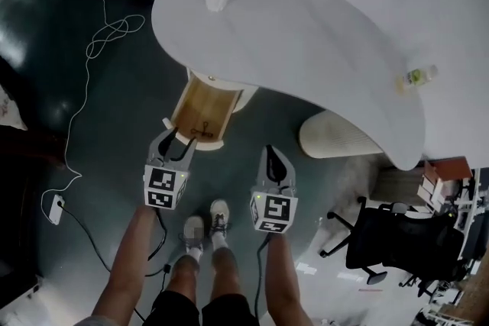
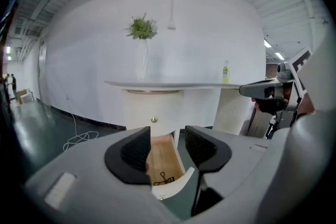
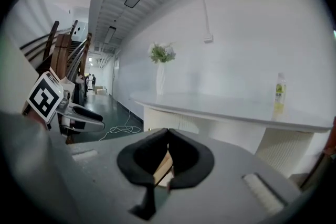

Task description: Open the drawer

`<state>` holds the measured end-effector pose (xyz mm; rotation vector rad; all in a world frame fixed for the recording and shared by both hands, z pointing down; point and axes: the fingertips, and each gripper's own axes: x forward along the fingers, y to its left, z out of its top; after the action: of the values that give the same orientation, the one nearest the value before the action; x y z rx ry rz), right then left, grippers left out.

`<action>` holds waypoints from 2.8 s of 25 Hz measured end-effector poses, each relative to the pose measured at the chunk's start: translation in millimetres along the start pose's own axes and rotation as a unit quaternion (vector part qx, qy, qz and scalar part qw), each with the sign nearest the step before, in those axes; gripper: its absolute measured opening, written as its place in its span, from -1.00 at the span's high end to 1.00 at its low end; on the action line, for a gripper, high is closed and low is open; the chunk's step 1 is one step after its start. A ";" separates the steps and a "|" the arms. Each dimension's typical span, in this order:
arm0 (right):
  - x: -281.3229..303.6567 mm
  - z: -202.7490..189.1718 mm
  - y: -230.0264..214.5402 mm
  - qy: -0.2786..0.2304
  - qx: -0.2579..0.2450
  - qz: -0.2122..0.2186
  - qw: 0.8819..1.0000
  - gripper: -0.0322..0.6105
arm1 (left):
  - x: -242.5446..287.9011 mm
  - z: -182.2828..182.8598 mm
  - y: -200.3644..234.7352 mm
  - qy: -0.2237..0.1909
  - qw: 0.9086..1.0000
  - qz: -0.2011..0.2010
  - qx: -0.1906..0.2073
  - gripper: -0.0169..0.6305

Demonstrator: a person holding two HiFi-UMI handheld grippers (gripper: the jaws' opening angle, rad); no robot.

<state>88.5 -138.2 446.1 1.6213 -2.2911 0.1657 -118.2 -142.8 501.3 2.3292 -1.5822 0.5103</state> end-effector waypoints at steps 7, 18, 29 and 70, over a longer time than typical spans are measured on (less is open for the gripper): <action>-42.5 87.1 -32.1 -0.022 0.002 -0.017 1.000 0.89 | -42.6 106.0 -11.5 -0.040 0.999 0.007 0.010 0.34; -119.1 222.5 -53.7 -0.077 0.012 -0.047 0.996 0.89 | -130.0 252.2 -22.0 -0.105 0.993 0.025 0.044 0.45; -197.7 305.1 -41.9 -0.124 0.001 -0.052 0.991 0.89 | -216.9 316.4 -34.4 -0.143 0.988 0.036 0.055 0.56; -247.9 300.9 2.9 -0.135 -0.003 -0.037 0.990 0.89 | -298.9 299.6 -37.6 -0.152 0.986 0.049 0.053 0.90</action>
<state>100.4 0.4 81.9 1.8195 -2.4164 -0.0845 -144.7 -5.5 100.1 2.5150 -1.8545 0.2745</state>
